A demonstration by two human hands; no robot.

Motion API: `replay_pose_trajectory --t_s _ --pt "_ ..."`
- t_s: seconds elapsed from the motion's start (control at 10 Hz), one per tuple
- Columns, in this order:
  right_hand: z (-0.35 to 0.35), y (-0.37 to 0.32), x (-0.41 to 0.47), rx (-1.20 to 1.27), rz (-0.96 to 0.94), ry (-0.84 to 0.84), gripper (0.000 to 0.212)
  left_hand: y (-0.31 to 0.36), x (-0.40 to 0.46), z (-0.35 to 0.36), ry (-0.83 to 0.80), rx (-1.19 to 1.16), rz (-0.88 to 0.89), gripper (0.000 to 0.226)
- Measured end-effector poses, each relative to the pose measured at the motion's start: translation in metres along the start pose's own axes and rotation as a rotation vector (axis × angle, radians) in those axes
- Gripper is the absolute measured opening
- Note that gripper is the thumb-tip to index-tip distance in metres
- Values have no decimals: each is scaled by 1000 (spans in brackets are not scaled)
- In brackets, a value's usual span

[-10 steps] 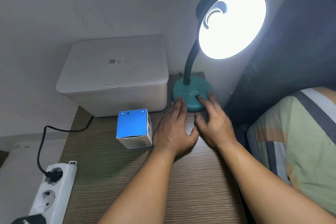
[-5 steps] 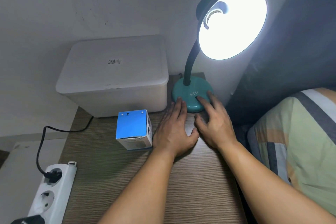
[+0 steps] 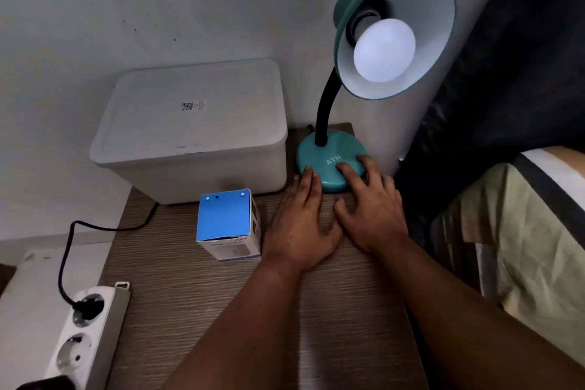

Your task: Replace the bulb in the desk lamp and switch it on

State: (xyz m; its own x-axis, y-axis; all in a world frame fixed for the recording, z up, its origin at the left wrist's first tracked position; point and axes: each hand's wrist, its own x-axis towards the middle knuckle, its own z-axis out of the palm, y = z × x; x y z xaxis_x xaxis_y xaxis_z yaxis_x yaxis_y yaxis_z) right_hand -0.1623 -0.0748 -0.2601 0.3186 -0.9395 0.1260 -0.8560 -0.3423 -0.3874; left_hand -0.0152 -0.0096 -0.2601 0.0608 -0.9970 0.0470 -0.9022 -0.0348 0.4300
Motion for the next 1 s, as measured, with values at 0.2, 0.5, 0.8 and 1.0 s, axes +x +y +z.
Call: replay_pose_trajectory --t_s 0.2,0.5,0.8,1.0 --pt "3 -1 -1 1 -8 18 68 -1 -1 0 -4 25 0 94" --pt "-5 1 -5 -27 -34 -66 65 1 -3 -6 -72 -7 -9 94" --pt "-29 -14 -29 -97 -33 -210 66 16 -16 -27 -159 -96 -90 81" --pt "-41 -23 -65 -39 -32 -182 66 27 -49 -47 -129 -138 -88 75"
